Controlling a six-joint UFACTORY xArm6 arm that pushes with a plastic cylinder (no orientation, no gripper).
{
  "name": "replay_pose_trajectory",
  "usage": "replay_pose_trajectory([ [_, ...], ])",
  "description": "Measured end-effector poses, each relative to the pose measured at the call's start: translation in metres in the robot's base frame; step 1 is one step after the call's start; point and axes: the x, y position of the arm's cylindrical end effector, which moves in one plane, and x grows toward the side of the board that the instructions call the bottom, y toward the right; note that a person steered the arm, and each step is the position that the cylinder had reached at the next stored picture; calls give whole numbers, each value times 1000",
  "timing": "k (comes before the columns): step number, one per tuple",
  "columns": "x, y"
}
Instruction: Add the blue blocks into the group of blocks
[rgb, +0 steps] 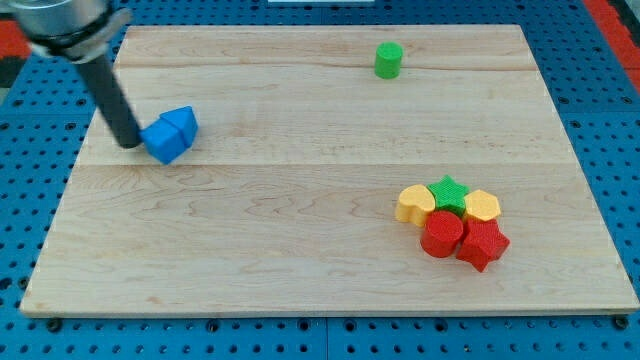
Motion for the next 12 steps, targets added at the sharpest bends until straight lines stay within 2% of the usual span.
replay_pose_trajectory([
  [1, -16, 54],
  [2, -17, 78],
  [3, -17, 76],
  [4, -17, 25],
  [5, 9, 47],
  [6, 39, 125],
  [7, 73, 145],
  [8, 66, 95],
  [9, 86, 135],
  [10, 87, 226],
  [11, 80, 221],
  [12, 50, 136],
])
